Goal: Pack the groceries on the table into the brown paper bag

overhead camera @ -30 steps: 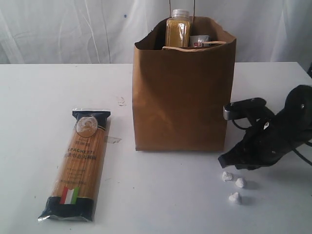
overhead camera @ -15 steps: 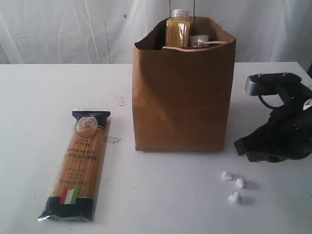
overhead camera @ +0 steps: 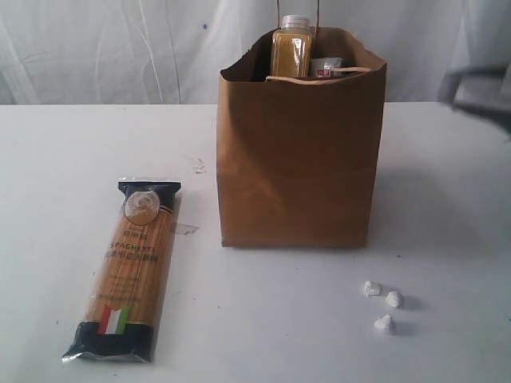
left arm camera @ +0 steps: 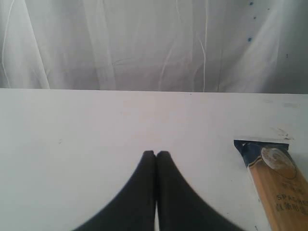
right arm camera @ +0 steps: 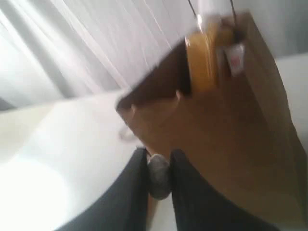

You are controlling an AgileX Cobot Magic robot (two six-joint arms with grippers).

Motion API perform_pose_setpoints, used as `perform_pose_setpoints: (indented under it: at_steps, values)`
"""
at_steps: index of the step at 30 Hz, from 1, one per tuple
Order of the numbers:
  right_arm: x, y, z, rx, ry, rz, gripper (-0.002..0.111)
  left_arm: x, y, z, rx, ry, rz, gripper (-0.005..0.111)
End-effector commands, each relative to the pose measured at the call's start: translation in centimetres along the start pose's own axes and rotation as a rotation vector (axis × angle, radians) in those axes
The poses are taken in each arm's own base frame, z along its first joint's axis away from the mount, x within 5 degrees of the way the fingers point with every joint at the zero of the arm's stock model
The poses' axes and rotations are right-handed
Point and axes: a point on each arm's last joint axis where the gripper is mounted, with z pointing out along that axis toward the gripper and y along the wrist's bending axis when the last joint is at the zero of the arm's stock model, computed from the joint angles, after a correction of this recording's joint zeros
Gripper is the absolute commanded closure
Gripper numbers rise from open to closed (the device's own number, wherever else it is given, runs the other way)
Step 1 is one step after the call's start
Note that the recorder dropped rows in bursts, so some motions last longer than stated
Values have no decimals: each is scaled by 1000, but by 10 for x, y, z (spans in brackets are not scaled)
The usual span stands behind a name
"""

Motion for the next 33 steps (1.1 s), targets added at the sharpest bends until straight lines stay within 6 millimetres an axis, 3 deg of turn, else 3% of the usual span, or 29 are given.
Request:
perform_pose_setpoints:
  at_steps: [1,9,14,18,25,29,33]
  values:
    - [-38,9,22,-30,-47,19,95,1,-1,0,10,-3,10,106]
    - [-82,-4,125,-58,143,-33,95,1,-1,0,10,-3,10,106]
    - [-81,-28,180,-20,190,-48,89,1,-1,0,10,-3,10,106]
    - [-71,-45,205,23,205,-26,82,1,-1,0,10,-3,10,106]
    - [-59,-50,215,11,284,-12,81,1,-1,0,10,-3,10,106]
    - [-66,-42,200,3,286,-72,81,1,-1,0,10,-3,10,106]
    - [-82,-32,173,43,245,-236,81,1,-1,0,10,-3,10,106]
